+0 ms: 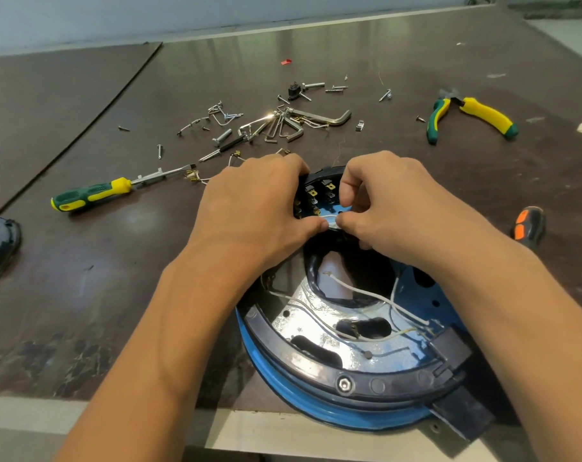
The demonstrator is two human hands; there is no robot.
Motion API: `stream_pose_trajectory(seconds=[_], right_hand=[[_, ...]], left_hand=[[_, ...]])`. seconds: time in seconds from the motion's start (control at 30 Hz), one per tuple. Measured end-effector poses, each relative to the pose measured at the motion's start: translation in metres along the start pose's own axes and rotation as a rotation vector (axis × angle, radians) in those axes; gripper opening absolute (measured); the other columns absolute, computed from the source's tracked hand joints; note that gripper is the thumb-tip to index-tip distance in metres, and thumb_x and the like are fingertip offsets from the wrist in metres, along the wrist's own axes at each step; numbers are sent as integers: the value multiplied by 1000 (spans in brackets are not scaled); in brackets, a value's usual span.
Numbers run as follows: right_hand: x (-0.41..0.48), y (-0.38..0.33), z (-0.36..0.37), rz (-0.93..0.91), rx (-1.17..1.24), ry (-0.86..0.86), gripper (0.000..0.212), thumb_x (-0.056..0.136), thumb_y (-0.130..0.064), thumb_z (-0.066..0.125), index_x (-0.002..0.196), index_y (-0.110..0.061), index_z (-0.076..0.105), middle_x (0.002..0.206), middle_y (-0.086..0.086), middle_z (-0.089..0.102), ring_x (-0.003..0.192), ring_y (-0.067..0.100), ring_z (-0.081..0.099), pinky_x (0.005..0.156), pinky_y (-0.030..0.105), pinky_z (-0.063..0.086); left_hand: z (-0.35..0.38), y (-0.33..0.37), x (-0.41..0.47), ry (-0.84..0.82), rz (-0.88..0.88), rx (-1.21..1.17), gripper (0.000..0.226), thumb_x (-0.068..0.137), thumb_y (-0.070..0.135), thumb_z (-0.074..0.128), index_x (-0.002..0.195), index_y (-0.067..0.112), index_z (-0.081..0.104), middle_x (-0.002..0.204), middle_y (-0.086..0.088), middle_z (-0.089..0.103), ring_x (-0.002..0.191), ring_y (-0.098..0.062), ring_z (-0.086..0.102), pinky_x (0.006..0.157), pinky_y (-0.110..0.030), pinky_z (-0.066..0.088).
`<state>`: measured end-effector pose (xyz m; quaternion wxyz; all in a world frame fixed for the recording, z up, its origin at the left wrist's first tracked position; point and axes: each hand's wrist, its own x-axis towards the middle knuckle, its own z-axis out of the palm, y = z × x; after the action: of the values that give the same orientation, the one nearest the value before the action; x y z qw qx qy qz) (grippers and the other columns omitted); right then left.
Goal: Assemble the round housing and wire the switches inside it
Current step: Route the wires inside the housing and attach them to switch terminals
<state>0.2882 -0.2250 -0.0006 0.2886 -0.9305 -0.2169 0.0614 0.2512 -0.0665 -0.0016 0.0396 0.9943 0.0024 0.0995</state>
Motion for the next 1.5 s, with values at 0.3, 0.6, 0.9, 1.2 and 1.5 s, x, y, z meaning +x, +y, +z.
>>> stream_pose_trajectory(seconds=[0.3,0.6,0.9,1.2,1.5], right_hand=[[1,4,-1,1,66,34,23,82,-10,70,79,-27,55,80,-9,61,77,11,64,65,20,48],[0,4,-3,-6,97,67,20,77,-15,73,75,-28,58,76,-8,66,77,14,67,76,32,56],[0,5,-3,-24,121,73,20,78,-15,72,75,-29,58,79,-11,64,73,0,57,54,16,38],[-1,4,-3,-56,110,63,21,83,-12,69,78,-29,58,77,-10,62,68,1,58,53,14,37],[-1,3,-3,-62,127,60,19,84,-13,66,77,-29,58,76,-10,62,68,1,58,54,16,38]], left_hand=[[0,3,2,37,-44,-24,56,70,63,73,115,36,56,111,9,66,104,-23,61,72,-34,42],[4,8,3,37,-74,18,60,70,67,72,117,32,57,111,6,65,105,-25,61,69,-33,38],[2,5,10,-80,-59,-97,67,67,65,76,112,18,61,105,-2,57,102,-26,56,81,-41,48],[-3,-3,18,-54,48,-23,63,59,78,57,83,21,63,75,1,64,77,-28,60,68,-42,52],[-4,-2,18,-50,44,-36,63,59,76,59,83,18,66,76,-2,67,79,-29,62,70,-44,53]])
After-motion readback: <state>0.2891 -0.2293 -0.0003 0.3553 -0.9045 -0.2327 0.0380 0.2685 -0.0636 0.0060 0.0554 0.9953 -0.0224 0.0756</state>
